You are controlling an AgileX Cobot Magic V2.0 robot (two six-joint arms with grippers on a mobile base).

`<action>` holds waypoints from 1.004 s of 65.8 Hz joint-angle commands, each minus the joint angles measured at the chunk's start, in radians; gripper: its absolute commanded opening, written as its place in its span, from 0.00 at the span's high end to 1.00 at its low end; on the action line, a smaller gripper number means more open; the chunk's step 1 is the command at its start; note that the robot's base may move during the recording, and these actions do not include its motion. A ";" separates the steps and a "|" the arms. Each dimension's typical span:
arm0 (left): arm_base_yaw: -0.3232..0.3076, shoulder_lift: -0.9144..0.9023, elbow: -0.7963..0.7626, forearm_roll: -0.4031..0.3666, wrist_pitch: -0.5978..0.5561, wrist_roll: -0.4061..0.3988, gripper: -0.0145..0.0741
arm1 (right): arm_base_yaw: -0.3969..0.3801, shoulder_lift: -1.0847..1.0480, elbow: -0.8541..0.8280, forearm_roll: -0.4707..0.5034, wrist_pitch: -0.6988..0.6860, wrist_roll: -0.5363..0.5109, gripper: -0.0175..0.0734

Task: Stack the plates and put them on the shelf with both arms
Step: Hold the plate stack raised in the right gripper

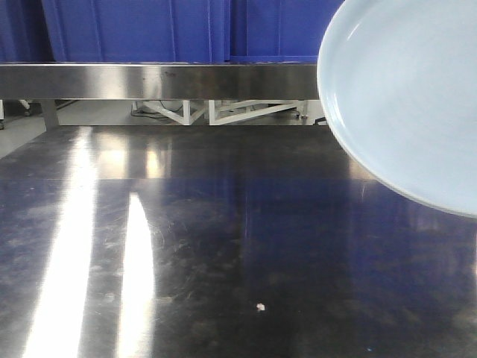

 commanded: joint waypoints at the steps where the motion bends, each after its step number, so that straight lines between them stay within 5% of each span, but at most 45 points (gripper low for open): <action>1: -0.004 0.006 -0.029 -0.001 -0.078 -0.005 0.74 | -0.005 -0.002 -0.030 -0.003 -0.099 -0.003 0.75; 66: -0.004 0.006 -0.029 -0.001 -0.078 -0.005 0.74 | -0.005 -0.001 -0.030 -0.003 -0.099 -0.003 0.75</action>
